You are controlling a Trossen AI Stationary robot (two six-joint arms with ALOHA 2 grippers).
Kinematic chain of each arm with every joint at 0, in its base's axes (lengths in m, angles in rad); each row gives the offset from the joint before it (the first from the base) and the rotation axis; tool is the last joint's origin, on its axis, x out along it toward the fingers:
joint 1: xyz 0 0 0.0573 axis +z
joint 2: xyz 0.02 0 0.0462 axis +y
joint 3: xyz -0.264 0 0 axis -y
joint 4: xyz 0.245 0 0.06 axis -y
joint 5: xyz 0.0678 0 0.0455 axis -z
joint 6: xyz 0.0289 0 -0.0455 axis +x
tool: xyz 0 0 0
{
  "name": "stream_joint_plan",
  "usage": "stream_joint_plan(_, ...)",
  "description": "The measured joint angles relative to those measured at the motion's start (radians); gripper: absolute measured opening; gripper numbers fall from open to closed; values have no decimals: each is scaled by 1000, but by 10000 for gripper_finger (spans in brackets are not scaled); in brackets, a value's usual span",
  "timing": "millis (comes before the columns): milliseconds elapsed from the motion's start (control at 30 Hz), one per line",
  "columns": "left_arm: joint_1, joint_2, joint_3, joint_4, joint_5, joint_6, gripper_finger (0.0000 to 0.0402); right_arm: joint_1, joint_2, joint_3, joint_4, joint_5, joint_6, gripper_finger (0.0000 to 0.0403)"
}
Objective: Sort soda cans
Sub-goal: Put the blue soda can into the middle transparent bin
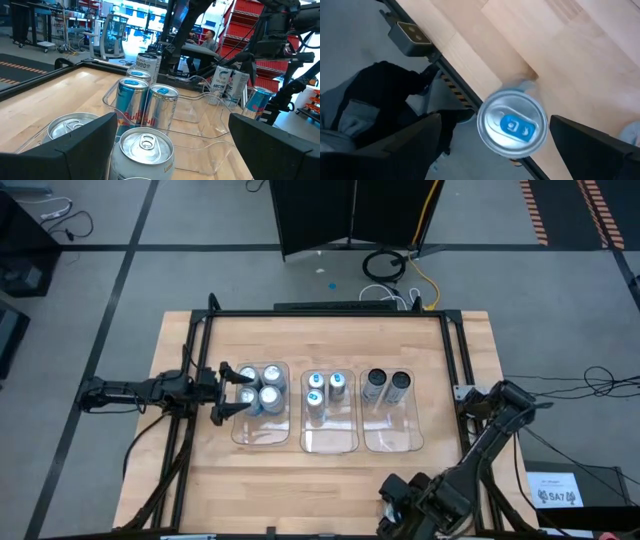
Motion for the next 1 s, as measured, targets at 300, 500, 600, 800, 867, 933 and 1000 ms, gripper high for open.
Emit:
stream_joint_plan(300,0,0,0,0,0,0,389,17,24,0,-24,39,34,366)
stream_joint_plan(500,0,0,0,0,0,0,389,17,61,0,-24,26,8,366)
stream_joint_plan(600,0,0,0,0,0,0,389,17,75,0,-38,4,3,366)
stream_joint_plan(800,0,0,0,0,0,0,389,14,107,0,-72,-20,4,354)
stream_joint_plan(867,0,0,0,0,0,0,389,13,109,0,-71,-20,-2,341)
stream_joint_plan(933,0,0,0,0,0,0,389,12,111,0,-70,-19,-2,326)
stream_joint_plan(1000,0,0,0,0,0,0,389,12,111,0,-71,-18,-2,307)
